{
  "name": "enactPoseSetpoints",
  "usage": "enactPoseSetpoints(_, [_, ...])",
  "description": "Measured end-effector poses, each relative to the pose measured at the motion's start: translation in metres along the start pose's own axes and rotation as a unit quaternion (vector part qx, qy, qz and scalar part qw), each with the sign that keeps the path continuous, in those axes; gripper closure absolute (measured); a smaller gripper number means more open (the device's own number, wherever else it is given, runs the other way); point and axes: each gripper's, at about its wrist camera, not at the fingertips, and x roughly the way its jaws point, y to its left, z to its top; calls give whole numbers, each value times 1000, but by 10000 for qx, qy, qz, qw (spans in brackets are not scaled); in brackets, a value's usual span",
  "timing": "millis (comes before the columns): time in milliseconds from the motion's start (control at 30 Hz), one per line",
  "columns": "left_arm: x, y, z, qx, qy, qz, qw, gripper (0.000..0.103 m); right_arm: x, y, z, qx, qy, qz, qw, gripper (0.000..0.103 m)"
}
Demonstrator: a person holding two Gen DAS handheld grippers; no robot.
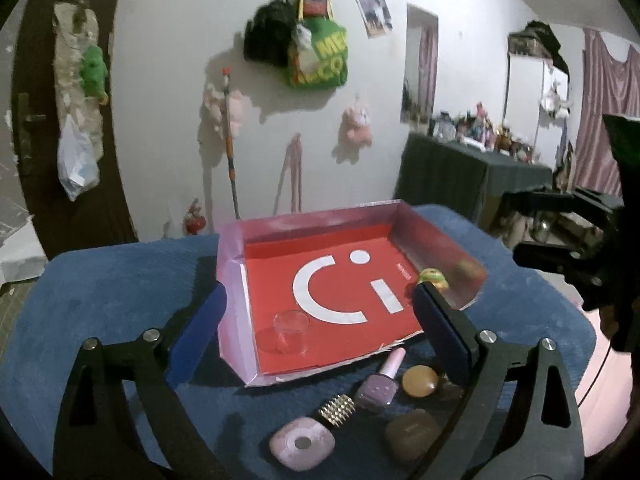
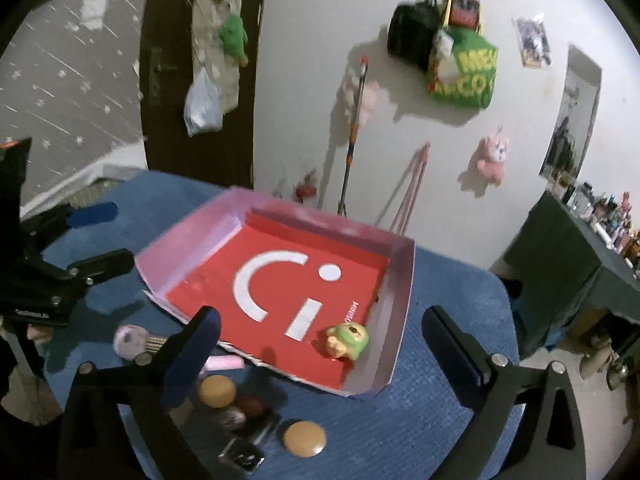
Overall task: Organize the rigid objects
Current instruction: 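Lower the bear into the red box with the right tool while the left tool sets the glass cup inside, then open both tools and withdraw them from the box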
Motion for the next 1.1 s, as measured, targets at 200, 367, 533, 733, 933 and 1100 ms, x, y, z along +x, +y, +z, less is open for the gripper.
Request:
enactPoseSetpoints(200, [-47, -17, -16, 95, -696, 214, 9973, 3, -47, 25, -24, 54, -663, -186, 9976, 0])
enactPoseSetpoints(367, [-65, -32, -38, 144, -878, 306, 9956, 3, -61, 41, -49, 160, -850, -260, 9959, 0])
enactPoseSetpoints(533, [-62, -38, -68, 87, -734, 442, 9963, 3, -59, 49, -82, 409, -914, -496, 9937, 0])
enactPoseSetpoints(733, [-50, -41, -98, -80, -571, 465, 9973, 3, -40, 48, -122, 846, -851, -691, 9904, 0])
enactPoseSetpoints(933, [-34, -50, -123, -93, -308, 661, 9973, 3, -13, 49, -149, 1198, -493, -656, 9894, 0])
enactPoseSetpoints(1100, [-25, -48, -136, -261, -97, 675, 9973, 3, -4, 55, -162, 1174, -387, -790, 9892, 0])
